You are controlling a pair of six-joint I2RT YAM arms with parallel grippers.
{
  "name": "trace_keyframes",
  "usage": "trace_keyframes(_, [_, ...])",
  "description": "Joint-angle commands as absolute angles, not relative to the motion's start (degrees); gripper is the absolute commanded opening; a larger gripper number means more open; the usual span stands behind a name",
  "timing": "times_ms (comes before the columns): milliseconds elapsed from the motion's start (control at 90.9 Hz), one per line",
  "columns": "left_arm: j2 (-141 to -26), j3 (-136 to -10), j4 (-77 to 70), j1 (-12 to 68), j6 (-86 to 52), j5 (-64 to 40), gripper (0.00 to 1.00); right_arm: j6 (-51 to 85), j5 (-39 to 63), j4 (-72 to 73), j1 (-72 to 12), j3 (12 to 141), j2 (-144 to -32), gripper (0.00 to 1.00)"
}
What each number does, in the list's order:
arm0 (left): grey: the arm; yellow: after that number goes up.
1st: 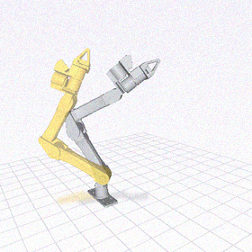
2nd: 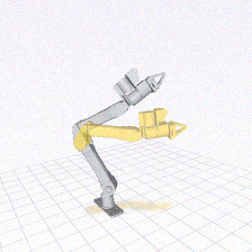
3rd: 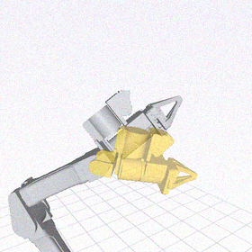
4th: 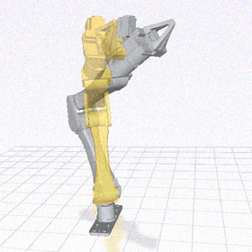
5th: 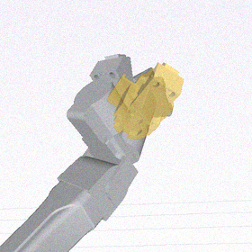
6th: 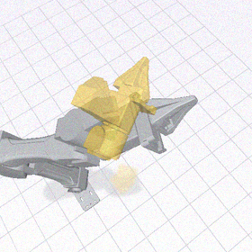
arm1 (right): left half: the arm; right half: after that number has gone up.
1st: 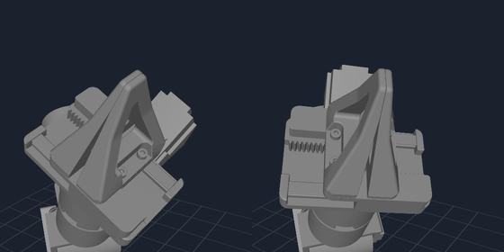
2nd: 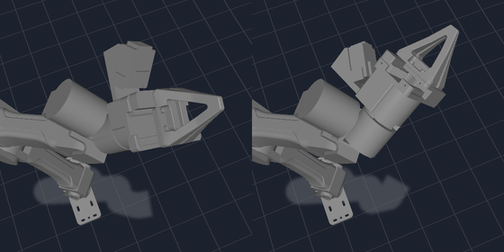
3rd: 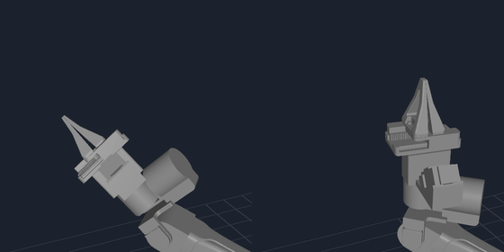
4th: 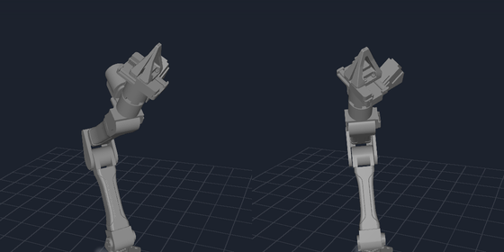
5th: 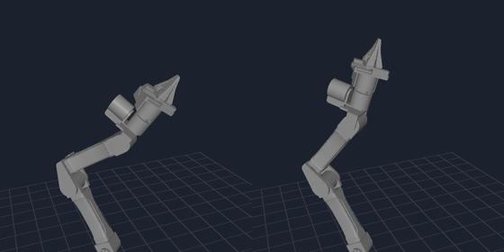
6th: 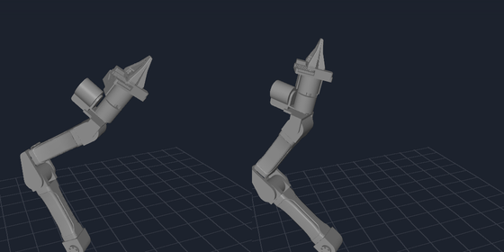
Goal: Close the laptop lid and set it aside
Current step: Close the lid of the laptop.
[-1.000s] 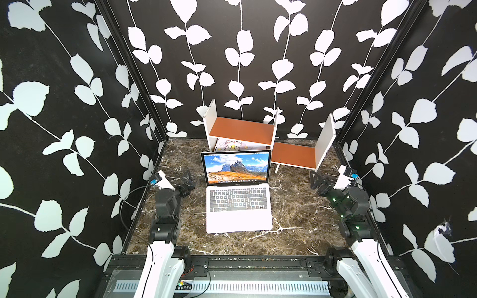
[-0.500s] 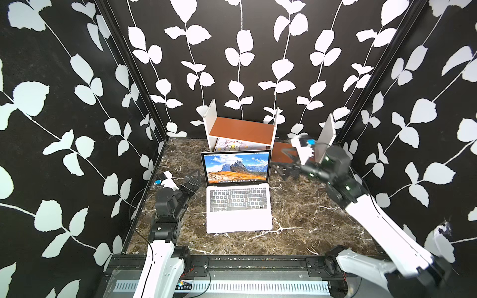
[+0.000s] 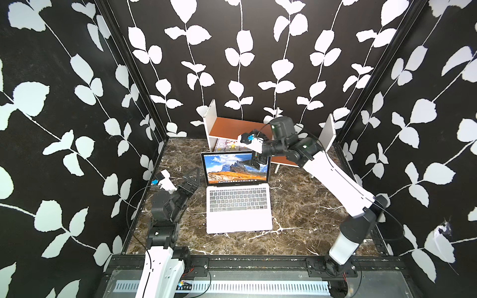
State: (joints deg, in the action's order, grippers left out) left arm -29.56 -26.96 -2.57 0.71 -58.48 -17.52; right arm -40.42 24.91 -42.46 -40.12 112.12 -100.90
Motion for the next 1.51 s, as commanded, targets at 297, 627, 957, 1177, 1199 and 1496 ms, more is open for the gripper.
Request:
trace_keyframes(297, [-33.10, -28.92, -7.31, 0.77, -57.90, -19.28, 0.99, -40.85, 13.48, -45.00, -42.40, 117.33, -106.52, 0.98])
trace_keyframes(627, [-34.24, -28.66, -8.76, 0.88, -57.51, -19.51, 0.99, -45.04, 9.21, -47.90, -44.79, 115.96, -107.74, 0.95])
trace_keyframes(957, [-33.77, -31.63, -6.66, 0.81, -55.19, -18.82, 0.99, -47.90, 6.24, -50.55, -47.39, 114.12, -105.76, 0.83])
trace_keyframes(1177, [-33.63, -35.51, -3.49, 0.81, -53.66, -18.45, 0.99, -47.66, 5.78, -52.90, -48.76, 112.33, -103.70, 0.75])
trace_keyframes(1199, [-33.59, -35.84, -2.96, 0.80, -53.54, -18.24, 0.99, -47.60, 5.69, -53.28, -48.95, 112.17, -103.49, 0.74])
trace_keyframes(1496, [-33.64, -41.65, 1.75, 0.79, -56.09, -15.53, 0.98, -45.66, 0.33, -53.64, -54.45, 104.79, -98.49, 0.71])
